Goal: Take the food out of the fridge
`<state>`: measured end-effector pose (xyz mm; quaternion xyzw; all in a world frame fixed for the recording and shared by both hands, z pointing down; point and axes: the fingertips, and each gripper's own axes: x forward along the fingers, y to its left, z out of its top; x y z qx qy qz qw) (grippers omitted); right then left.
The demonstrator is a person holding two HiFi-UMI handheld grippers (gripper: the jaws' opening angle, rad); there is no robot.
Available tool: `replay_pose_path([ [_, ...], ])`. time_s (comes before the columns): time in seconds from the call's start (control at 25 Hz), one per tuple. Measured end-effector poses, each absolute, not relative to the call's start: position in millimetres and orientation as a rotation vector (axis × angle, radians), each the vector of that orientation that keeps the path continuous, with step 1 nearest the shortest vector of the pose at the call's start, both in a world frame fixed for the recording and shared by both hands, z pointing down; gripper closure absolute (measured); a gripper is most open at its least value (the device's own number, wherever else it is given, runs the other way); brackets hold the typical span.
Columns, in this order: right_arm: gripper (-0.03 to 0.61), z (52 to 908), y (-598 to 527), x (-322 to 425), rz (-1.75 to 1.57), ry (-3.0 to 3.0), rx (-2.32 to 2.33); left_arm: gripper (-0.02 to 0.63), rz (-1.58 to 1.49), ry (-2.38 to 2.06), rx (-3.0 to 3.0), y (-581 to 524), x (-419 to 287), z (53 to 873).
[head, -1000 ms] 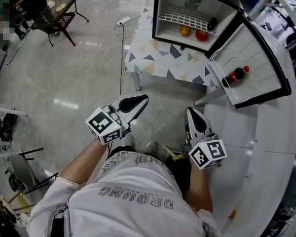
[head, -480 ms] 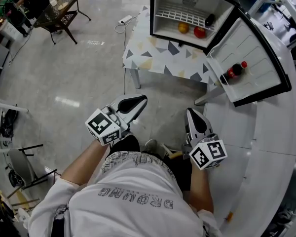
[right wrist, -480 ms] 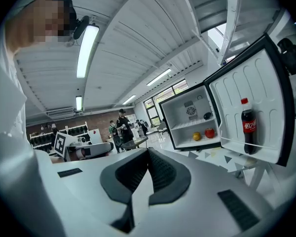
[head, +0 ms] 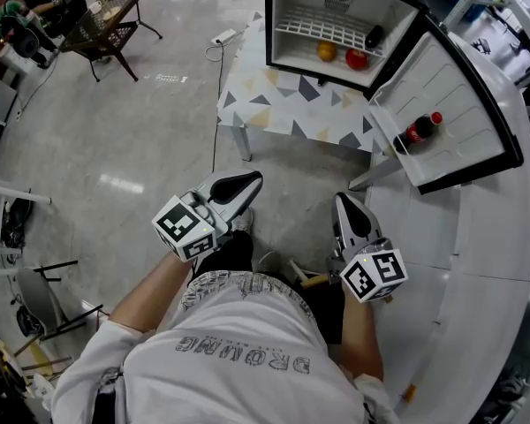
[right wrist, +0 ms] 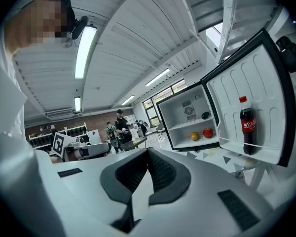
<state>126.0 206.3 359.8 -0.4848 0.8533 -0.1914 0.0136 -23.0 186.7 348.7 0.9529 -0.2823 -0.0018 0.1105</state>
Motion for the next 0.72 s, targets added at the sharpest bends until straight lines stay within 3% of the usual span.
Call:
replay_pose_path([
  [0.72,0.578,376,115,113,-0.634,2.64,-1.57,0.595,-0.012,-0.765,2.791,90,-31,363],
])
